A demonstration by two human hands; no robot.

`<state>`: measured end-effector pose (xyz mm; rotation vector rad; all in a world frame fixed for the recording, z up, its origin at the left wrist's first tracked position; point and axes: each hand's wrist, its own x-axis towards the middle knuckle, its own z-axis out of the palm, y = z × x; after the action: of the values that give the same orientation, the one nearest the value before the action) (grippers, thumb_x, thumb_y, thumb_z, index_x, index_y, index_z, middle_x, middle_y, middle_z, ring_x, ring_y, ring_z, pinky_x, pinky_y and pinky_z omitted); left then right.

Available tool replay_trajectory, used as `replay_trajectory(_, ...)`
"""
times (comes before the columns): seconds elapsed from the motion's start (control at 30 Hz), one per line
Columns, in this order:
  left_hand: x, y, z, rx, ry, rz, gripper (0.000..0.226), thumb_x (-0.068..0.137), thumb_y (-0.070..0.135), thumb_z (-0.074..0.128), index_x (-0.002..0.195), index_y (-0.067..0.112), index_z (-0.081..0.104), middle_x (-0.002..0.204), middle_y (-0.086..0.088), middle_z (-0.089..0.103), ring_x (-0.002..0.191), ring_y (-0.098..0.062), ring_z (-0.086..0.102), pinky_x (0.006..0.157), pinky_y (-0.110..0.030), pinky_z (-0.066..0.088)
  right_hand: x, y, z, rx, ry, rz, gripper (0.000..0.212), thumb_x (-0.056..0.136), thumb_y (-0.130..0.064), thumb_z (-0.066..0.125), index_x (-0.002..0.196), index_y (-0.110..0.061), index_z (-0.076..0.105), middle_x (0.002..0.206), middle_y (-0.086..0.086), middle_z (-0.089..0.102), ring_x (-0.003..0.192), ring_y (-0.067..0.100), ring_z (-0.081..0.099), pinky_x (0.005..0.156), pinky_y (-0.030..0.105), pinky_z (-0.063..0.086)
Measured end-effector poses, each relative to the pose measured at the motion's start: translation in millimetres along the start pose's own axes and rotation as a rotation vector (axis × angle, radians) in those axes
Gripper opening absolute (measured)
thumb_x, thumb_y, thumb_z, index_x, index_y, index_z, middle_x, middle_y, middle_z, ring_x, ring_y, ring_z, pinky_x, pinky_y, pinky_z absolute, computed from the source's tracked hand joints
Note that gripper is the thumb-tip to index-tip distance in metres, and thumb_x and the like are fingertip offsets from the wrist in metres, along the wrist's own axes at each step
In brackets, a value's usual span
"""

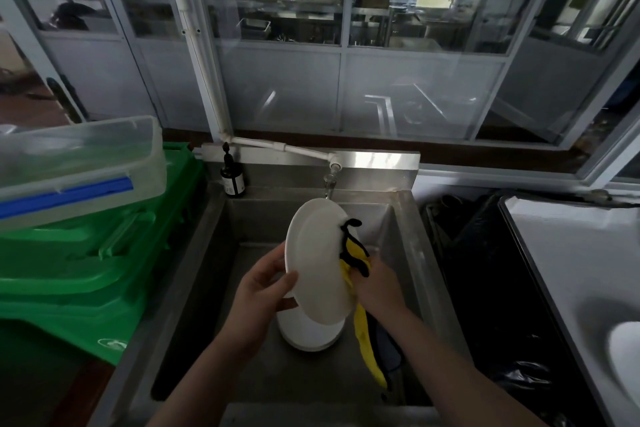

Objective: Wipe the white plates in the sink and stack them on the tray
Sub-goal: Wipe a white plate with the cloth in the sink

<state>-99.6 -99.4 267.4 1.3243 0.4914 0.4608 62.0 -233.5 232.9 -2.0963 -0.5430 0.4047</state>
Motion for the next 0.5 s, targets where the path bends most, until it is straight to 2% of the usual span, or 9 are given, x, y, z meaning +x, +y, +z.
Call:
replay_trajectory(0.07, 1.5, 1.4, -1.3, -0.007, 0.003, 0.011, 0.048, 0.094, 0.002, 0.058, 0.134, 0.030, 0.058, 0.118, 0.003, 0.072, 0.108, -0.023, 0.070, 0.077, -0.041, 0.062, 0.9, -4.6, 2.6, -0.037, -0.014, 0.012, 0.018, 0.094, -0.026, 0.055, 0.079, -0.035, 0.055, 0.084, -0.012, 0.061, 0.085, 0.017, 0.061, 0.075, 0.034, 0.049)
replay_trajectory(0.17, 3.6, 3.6, -3.3, -0.028, 0.000, 0.033, 0.050, 0.093, 0.006, 0.058, 0.137, 0.029, 0.056, 0.121, 0.001, 0.071, 0.108, -0.025, 0.069, 0.078, -0.045, 0.061, -0.1, -11.0, 7.5, -0.007, -0.050, 0.016, 0.021, 0.093, -0.032, 0.054, 0.072, -0.032, 0.052, 0.078, -0.008, 0.059, 0.081, 0.018, 0.059, 0.072, 0.033, 0.046)
replay_trajectory(0.23, 4.2, 6.5, -4.4, -0.046, -0.005, 0.046, 0.052, 0.089, 0.010, 0.060, 0.137, 0.028, 0.056, 0.121, -0.001, 0.071, 0.107, -0.025, 0.070, 0.079, -0.047, 0.061, -2.5, -18.2, 11.6, 0.042, -0.071, -0.001, 0.021, 0.085, -0.046, 0.053, 0.071, -0.031, 0.055, 0.073, -0.008, 0.058, 0.078, 0.019, 0.062, 0.071, 0.034, 0.049)
replay_trajectory(0.3, 5.2, 8.4, -5.4, -0.059, -0.003, 0.056, 0.052, 0.088, 0.011, 0.060, 0.137, 0.027, 0.056, 0.121, -0.006, 0.070, 0.107, -0.027, 0.070, 0.080, -0.048, 0.061, -5.6, -22.1, 16.1, 0.061, -0.083, -0.031, 0.027, 0.079, -0.056, 0.051, 0.074, -0.030, 0.056, 0.071, -0.010, 0.057, 0.074, 0.015, 0.062, 0.065, 0.030, 0.046)
replay_trajectory(0.4, 5.3, 9.3, -6.6, -0.069, 0.016, 0.062, 0.050, 0.093, 0.006, 0.057, 0.139, 0.026, 0.055, 0.121, -0.009, 0.070, 0.109, -0.030, 0.069, 0.084, -0.052, 0.060, -14.4, -32.5, 17.6, 0.020, -0.126, -0.075, 0.020, 0.089, -0.045, 0.058, 0.092, -0.026, 0.063, 0.080, -0.011, 0.061, 0.078, 0.007, 0.061, 0.059, 0.020, 0.039)
replay_trajectory(0.5, 4.8, 8.8, -9.2, -0.046, 0.015, 0.063, 0.049, 0.097, 0.003, 0.054, 0.140, 0.026, 0.055, 0.121, -0.010, 0.070, 0.110, -0.031, 0.069, 0.087, -0.054, 0.058, -20.6, -38.5, 19.5, -0.018, -0.221, -0.103, 0.018, 0.091, -0.041, 0.059, 0.098, -0.025, 0.062, 0.085, -0.008, 0.063, 0.078, 0.004, 0.060, 0.059, 0.019, 0.040)
